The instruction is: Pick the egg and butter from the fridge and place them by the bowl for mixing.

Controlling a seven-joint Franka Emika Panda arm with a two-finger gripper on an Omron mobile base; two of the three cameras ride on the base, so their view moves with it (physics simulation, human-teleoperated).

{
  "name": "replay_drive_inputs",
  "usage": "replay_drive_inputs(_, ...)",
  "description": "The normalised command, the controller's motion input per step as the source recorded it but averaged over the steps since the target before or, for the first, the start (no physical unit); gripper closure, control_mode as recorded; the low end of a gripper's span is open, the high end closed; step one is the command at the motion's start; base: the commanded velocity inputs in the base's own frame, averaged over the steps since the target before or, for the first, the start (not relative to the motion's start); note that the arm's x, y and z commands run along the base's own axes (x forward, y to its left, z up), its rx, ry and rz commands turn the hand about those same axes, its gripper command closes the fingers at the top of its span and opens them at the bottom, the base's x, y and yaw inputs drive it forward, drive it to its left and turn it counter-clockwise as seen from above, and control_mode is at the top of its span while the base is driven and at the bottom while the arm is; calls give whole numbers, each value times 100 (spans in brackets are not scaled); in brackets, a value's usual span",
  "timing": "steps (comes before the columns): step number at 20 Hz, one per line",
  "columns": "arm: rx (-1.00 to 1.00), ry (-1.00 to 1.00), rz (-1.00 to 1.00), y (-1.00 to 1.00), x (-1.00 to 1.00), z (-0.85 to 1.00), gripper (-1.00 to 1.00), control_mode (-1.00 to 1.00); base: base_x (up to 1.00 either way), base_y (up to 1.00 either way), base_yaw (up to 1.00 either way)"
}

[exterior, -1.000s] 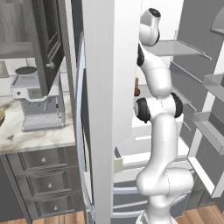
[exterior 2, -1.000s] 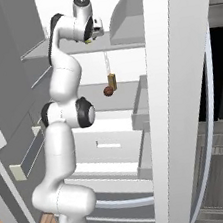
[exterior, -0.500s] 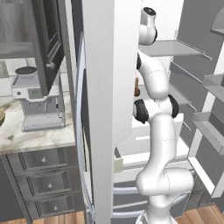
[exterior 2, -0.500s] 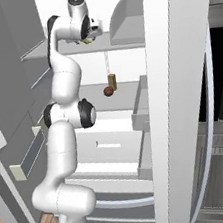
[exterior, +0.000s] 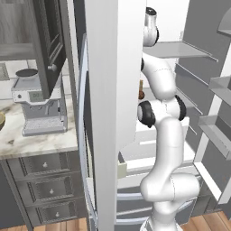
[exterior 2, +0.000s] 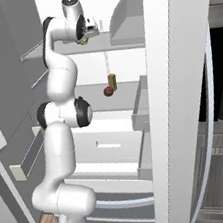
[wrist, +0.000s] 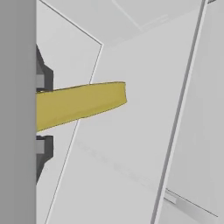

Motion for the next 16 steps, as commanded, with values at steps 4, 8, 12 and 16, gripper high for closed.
replay_drive_inputs(4, 0, 0, 0, 0, 0, 0, 100, -100, 0, 0, 0)
replay_drive_inputs(8, 0, -8, 0, 0, -19, 0, 100, -100, 0, 0, 0)
replay_drive_inputs(12, 1, -30, 0, 0, -32, 5, 100, -100, 0, 0, 0)
replay_drive_inputs(16, 0, -6, 0, 0, -6, 0, 100, -100, 0, 0, 0)
